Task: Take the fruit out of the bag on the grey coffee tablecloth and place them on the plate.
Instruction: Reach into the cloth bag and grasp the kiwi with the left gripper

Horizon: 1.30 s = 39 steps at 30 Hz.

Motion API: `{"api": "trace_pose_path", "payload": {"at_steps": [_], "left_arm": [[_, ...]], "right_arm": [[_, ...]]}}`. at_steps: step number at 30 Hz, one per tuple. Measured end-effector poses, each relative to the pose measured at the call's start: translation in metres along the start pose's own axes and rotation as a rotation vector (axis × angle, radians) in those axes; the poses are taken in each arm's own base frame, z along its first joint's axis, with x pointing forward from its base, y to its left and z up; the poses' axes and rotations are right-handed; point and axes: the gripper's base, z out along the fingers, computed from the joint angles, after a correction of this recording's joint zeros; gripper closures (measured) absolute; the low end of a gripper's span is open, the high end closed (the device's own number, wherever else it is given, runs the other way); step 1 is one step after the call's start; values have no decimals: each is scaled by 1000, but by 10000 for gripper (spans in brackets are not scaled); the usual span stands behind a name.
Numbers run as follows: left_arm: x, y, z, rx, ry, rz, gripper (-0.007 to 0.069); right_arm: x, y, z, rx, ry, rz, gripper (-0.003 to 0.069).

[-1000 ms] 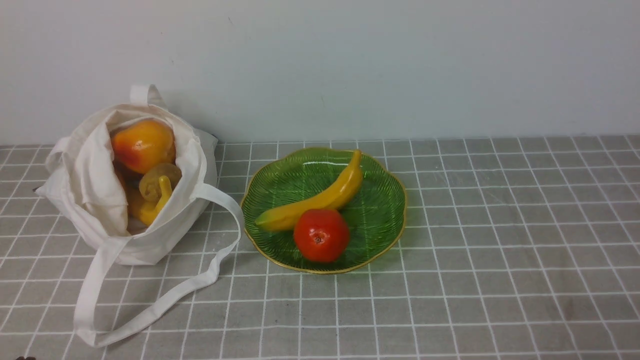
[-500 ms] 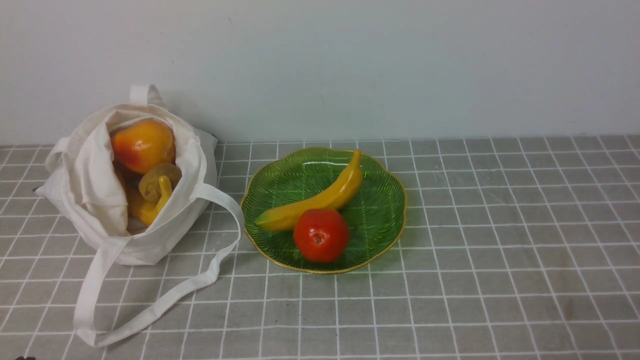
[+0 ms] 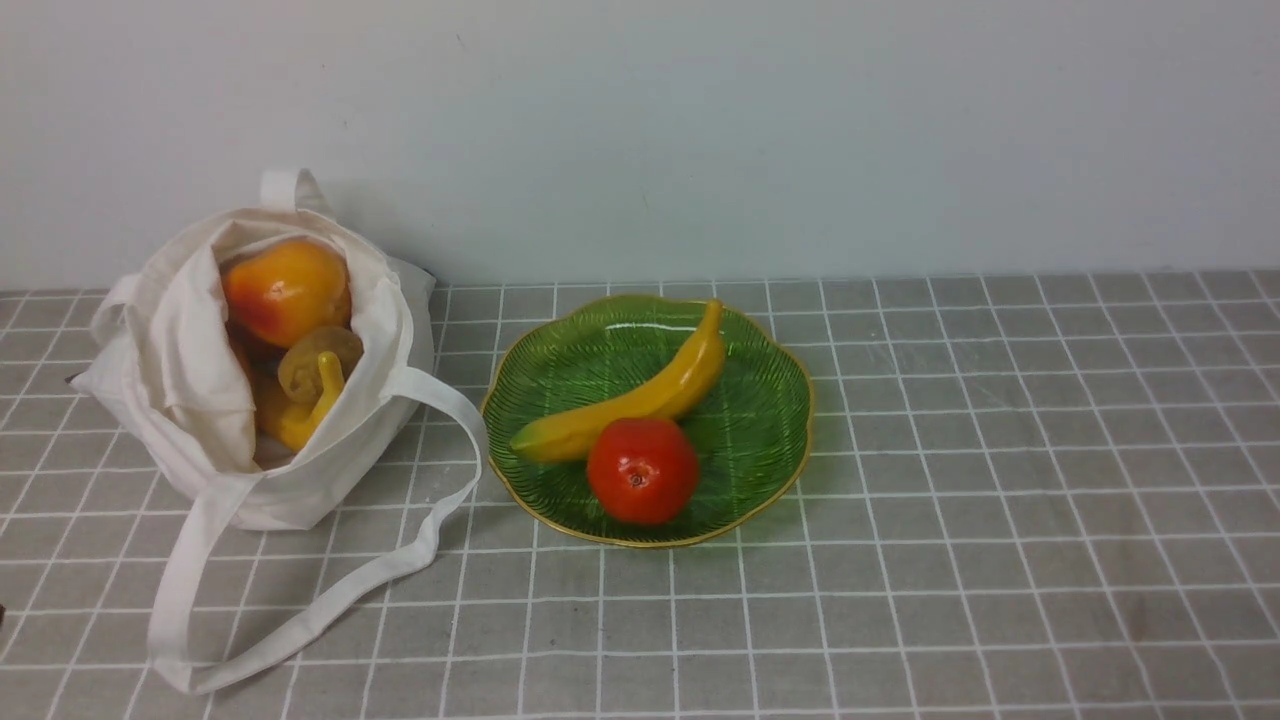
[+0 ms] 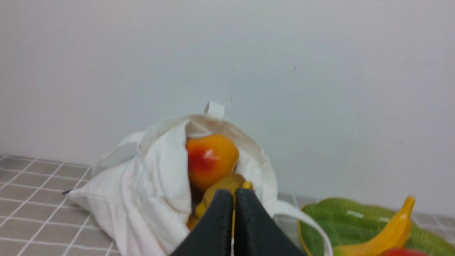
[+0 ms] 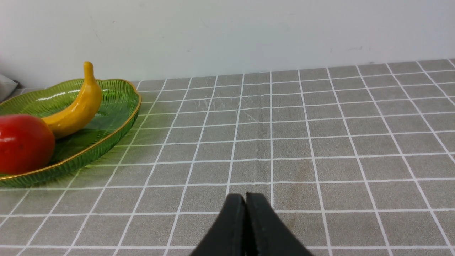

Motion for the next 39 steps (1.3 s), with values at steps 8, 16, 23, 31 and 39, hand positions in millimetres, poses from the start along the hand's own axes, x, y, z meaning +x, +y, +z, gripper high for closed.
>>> {"api": "trace_pose_path", "payload": {"at_steps": [8, 16, 23, 31, 39], "left_arm": [[-7, -2, 0, 23, -75, -57, 632], [-46, -12, -7, 96, -327, -44, 632], [-132, -27, 1, 13, -111, -45, 632], [-132, -24, 72, -172, 808, 109, 632], [-116, -29, 159, -12, 1199, 262, 632]], "right_arm": [[0, 0, 0, 0, 0, 0, 671], [0, 0, 0, 0, 0, 0, 671], [0, 0, 0, 0, 0, 0, 671], [0, 0, 0, 0, 0, 0, 671], [0, 0, 0, 0, 0, 0, 671]]}}
